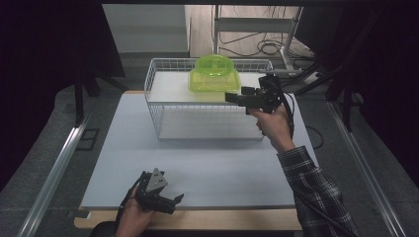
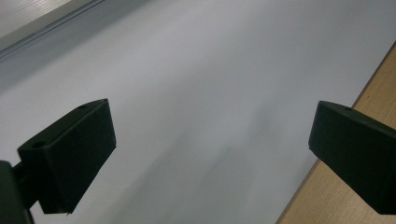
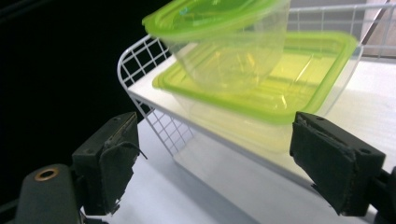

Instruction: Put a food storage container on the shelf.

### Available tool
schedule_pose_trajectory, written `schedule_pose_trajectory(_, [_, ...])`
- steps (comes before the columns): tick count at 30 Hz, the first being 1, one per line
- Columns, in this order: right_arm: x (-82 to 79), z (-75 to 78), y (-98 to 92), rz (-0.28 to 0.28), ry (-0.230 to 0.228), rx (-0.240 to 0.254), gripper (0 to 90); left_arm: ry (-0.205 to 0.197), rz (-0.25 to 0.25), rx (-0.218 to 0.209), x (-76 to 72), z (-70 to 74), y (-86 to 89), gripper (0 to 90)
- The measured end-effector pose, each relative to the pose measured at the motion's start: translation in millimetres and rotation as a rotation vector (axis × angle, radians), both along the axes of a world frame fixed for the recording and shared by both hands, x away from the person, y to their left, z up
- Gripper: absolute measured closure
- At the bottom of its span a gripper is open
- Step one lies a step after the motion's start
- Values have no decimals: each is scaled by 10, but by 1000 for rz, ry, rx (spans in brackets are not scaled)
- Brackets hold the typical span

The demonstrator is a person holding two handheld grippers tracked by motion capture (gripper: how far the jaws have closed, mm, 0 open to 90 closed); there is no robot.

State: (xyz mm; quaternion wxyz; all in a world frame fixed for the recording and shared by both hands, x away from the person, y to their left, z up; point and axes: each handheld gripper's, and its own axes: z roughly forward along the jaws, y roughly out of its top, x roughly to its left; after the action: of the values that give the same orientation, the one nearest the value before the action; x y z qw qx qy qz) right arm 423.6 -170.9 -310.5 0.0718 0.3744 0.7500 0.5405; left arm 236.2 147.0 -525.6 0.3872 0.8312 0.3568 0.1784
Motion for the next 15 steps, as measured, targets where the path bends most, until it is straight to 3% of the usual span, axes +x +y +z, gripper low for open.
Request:
schedule_pose_trajectory(9, [-93,-124,-30,22,1,-18,139,7,-3,-23,0,10,8,5])
schedule_pose_trajectory(15, [-148,-182,-48,31,-15,-39,123,16,-3,-73,-1,33,37,1])
